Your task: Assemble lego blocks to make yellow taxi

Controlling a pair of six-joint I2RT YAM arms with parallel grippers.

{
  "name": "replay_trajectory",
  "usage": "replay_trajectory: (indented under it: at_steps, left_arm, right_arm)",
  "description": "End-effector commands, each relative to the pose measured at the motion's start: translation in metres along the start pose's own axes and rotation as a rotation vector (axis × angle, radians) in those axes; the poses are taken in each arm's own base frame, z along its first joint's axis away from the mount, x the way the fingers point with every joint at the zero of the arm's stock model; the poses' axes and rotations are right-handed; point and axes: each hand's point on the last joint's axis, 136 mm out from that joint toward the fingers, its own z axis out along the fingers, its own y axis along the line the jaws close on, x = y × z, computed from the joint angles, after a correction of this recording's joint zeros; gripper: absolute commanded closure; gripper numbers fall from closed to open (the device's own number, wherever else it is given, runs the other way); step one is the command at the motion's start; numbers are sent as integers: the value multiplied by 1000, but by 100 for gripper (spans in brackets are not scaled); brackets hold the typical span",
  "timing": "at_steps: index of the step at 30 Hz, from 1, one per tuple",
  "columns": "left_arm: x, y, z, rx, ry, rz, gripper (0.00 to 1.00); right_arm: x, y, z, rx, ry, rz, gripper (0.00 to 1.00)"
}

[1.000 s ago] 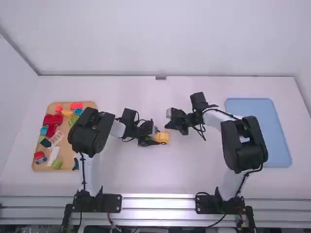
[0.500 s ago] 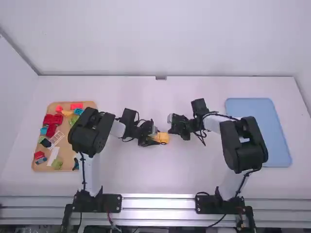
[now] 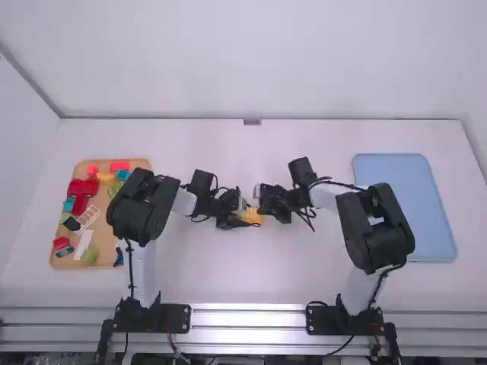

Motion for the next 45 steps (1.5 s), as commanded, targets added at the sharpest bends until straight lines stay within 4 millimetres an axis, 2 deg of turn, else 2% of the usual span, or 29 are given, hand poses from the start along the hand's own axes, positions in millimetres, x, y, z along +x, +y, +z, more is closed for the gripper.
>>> replay_trajectory:
  at_steps: [1, 5, 8, 12, 15, 20, 27, 33, 38, 45]
  left_arm:
    - [7, -8, 4, 12, 30, -30, 71]
    - [7, -8, 4, 14, 31, -33, 71]
    - [7, -8, 4, 15, 32, -36, 71]
    - [7, -8, 4, 15, 32, -35, 71]
    - [7, -8, 4, 13, 31, -32, 72]
    - [7, -7, 4, 11, 30, -28, 73]
    - [7, -7, 4, 12, 30, -30, 74]
    - [7, -8, 4, 15, 32, -35, 75]
    - [7, -7, 4, 11, 30, -29, 75]
    - [6, -6, 4, 7, 28, -22, 76]
  right_arm:
    - [3, 1, -1, 9, 20, 10, 100]
    - [-4, -4, -2, 18, -20, -11, 100]
    - [-16, -12, -12, 30, -81, -21, 100]
    - [-31, -8, -20, 3, -178, -67, 100]
    - [-31, -5, -20, -10, -186, -67, 100]
    - [-20, 2, -10, -25, -105, -48, 100]
    - [-8, -1, 15, -17, -35, 10, 100]
    - [7, 3, 19, -36, 4, 62, 100]
    - [30, 7, 19, -25, 130, 119, 100]
    - [42, 16, 28, -26, 234, 123, 100]
